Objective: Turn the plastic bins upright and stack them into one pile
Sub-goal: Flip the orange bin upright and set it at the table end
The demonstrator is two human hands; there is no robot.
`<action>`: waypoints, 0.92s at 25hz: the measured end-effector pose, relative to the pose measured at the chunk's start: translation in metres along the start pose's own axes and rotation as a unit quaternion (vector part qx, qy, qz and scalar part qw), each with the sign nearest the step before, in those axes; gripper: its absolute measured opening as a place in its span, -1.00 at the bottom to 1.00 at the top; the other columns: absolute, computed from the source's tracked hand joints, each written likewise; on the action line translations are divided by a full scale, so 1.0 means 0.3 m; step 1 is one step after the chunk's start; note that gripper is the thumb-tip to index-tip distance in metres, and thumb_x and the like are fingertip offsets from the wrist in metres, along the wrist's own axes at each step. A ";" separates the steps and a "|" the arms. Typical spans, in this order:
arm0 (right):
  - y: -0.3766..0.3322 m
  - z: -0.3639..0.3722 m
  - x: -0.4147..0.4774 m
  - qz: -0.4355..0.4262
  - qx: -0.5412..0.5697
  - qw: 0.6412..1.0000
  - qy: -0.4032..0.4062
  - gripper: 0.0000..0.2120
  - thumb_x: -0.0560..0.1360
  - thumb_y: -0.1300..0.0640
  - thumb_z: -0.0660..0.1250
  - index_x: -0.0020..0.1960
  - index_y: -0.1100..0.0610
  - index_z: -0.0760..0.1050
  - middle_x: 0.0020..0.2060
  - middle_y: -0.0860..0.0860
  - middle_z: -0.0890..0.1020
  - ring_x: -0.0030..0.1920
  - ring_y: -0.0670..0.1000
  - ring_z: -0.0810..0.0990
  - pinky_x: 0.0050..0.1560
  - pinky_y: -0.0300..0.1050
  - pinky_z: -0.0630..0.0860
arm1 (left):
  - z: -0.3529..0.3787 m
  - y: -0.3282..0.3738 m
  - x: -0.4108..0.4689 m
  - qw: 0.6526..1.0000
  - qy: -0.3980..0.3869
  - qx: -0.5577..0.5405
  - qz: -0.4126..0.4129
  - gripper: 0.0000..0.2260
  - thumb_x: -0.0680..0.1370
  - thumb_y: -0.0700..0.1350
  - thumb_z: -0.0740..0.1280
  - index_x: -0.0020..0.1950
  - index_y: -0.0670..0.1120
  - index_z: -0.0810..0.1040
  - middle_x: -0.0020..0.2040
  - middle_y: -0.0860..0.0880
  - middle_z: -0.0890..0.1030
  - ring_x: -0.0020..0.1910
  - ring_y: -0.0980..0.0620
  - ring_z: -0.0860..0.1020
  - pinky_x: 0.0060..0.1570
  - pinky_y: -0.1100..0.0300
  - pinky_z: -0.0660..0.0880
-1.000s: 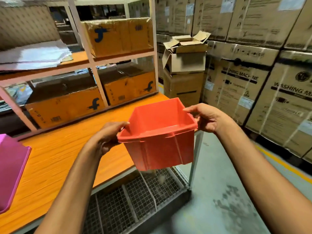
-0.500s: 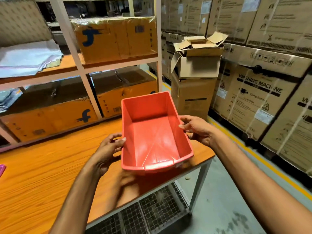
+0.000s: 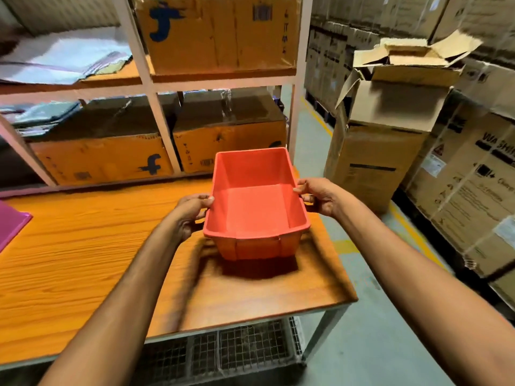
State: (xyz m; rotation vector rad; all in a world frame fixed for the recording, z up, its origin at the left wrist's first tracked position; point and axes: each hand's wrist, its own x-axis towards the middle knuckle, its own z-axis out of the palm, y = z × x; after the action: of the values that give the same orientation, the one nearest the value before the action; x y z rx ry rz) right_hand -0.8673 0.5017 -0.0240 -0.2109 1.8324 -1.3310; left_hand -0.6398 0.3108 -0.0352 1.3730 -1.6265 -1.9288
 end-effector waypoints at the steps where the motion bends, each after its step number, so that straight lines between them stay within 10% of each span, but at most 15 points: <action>1: -0.004 -0.009 0.021 -0.003 0.002 1.000 -0.002 -0.73 0.59 0.35 0.19 -0.07 0.02 0.53 -0.31 -0.10 0.57 -0.53 -0.19 0.47 -0.30 -0.23 0.45 | 0.020 0.002 0.009 1.000 0.008 -0.004 0.001 -0.84 0.66 -0.17 0.33 0.21 -0.05 0.64 0.10 -0.03 0.65 -0.10 0.05 0.56 -0.10 0.10 0.56; 10: -0.010 -0.054 0.108 0.001 0.003 1.000 0.002 -0.69 0.59 0.35 0.17 -0.11 0.03 0.58 -0.24 -0.05 0.59 -0.29 -0.11 0.51 -0.21 -0.16 0.47 | 0.110 -0.008 0.062 0.999 0.034 -0.005 0.004 -0.82 0.66 -0.15 0.31 0.19 0.03 0.65 0.19 -0.03 0.68 0.21 -0.04 0.61 0.23 -0.07 0.54; 23: -0.048 -0.101 0.162 -0.014 -0.008 1.000 0.007 -0.67 0.61 0.33 0.17 0.19 0.05 0.61 -0.12 -0.02 0.64 -0.15 -0.05 0.57 -0.18 -0.14 0.51 | 0.182 0.030 0.116 0.999 0.046 -0.002 0.013 -0.82 0.67 -0.15 0.31 -0.02 0.10 0.64 0.04 0.04 0.67 0.08 0.01 0.57 0.22 -0.05 0.54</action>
State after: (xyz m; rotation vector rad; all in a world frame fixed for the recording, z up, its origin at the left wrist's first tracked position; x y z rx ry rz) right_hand -0.9239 0.4895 -0.0348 -0.2374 1.8586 -1.3399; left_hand -0.7035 0.3170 -0.0482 1.4105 -1.5884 -1.8259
